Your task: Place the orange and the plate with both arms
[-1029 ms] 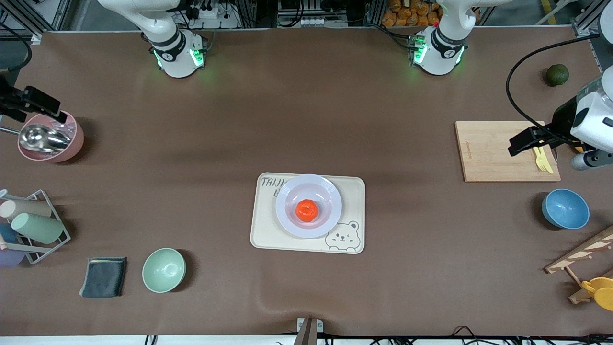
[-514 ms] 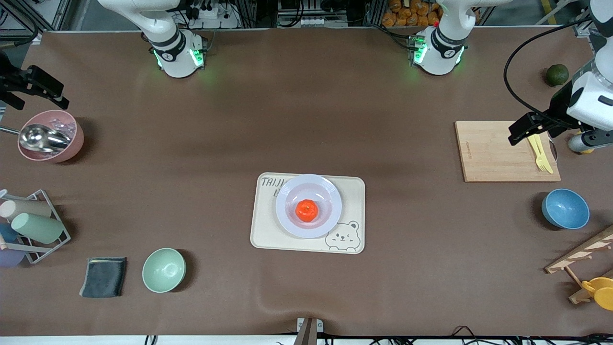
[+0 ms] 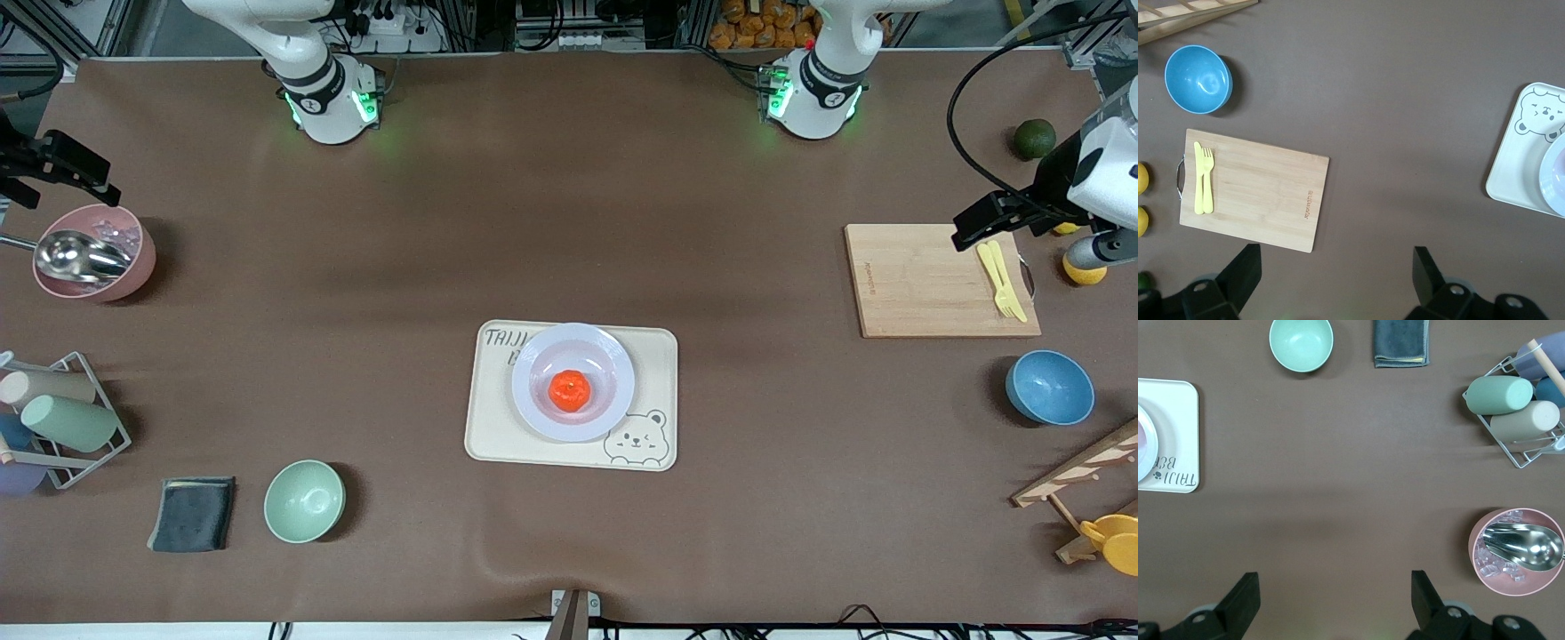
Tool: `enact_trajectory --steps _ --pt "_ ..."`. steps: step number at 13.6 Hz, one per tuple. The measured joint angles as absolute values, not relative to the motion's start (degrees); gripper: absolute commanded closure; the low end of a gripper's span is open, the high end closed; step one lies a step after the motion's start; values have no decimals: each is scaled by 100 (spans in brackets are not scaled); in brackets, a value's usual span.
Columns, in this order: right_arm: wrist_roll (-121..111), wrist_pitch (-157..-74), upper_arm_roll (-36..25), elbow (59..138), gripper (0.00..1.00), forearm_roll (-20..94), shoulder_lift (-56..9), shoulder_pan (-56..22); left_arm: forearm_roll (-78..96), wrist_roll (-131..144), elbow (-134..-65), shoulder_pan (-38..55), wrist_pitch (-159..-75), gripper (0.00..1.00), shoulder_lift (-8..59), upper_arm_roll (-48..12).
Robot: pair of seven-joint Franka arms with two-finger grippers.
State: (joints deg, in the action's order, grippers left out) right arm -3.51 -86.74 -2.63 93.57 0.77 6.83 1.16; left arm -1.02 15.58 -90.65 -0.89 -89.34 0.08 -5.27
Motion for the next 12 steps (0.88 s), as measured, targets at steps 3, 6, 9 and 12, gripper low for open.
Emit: enact_trajectory --steps 3,6,9,12 --pt "-215 -8686 -266 9357 0 77 684 120 -102 1558 -9028 -89 -8924 0 54 -531" --pt "-179 -8693 -266 9357 0 77 684 123 -104 1558 -9012 -89 -8901 0 55 -536" --pt "-178 -8692 -259 9357 0 80 684 123 -105 1558 -9011 -89 -8891 0 55 -537" --pt "-178 -8683 -243 9358 0 80 684 123 -105 1558 -9011 -89 -8874 0 55 -537"
